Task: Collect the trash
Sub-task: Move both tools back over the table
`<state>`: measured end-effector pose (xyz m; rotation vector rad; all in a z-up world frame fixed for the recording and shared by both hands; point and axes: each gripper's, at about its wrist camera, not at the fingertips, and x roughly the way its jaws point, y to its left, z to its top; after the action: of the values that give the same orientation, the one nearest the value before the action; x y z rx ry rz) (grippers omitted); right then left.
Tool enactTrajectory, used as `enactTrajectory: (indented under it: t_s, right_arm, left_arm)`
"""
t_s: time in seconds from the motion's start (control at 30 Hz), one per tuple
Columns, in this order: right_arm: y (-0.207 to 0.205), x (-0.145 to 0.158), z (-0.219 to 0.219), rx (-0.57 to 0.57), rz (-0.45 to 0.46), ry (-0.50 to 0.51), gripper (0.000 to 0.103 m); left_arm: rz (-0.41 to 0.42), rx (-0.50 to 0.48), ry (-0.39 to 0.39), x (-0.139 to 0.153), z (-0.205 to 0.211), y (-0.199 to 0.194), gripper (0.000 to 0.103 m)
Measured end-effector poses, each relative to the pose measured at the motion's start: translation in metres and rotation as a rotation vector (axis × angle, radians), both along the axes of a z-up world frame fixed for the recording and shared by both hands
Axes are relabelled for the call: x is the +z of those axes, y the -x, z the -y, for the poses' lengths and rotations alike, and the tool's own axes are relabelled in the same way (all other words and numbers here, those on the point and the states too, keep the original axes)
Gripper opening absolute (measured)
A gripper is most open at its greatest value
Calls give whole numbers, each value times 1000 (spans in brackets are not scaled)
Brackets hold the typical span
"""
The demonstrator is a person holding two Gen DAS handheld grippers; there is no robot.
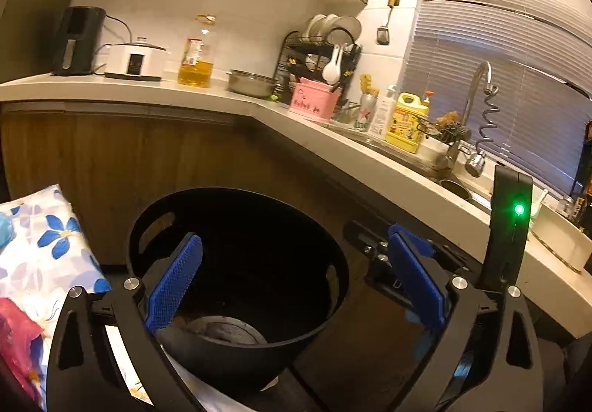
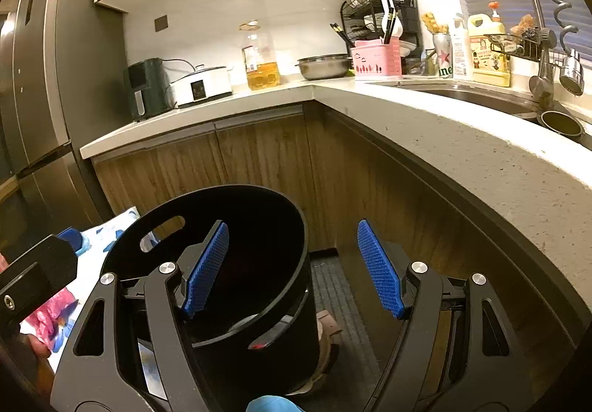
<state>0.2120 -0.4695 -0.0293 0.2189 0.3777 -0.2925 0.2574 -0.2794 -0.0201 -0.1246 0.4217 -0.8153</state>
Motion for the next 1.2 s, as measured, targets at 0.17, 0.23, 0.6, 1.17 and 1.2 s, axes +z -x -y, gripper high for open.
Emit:
enactTrajectory:
  t_s: [0.17,0.23,0.6,1.17,1.2]
  right_arm:
    - [4,2,-3,3,-1,15,72]
    - [6,4,-8,7,-2,28,72]
    - [38,21,-55,64,30,71,72]
    - [64,16,-170,264,59,76,72]
    - [64,16,-176,274,57,77,72]
  left_arm:
    - [4,98,2,2,-17,12,96]
    - [11,151,-4,4,-26,18,96]
    - [14,546,-20,15,-117,77,97]
    - [64,1130,-218,-7,-298,172,97]
    - [53,1157,-207,-7,-309,176,97]
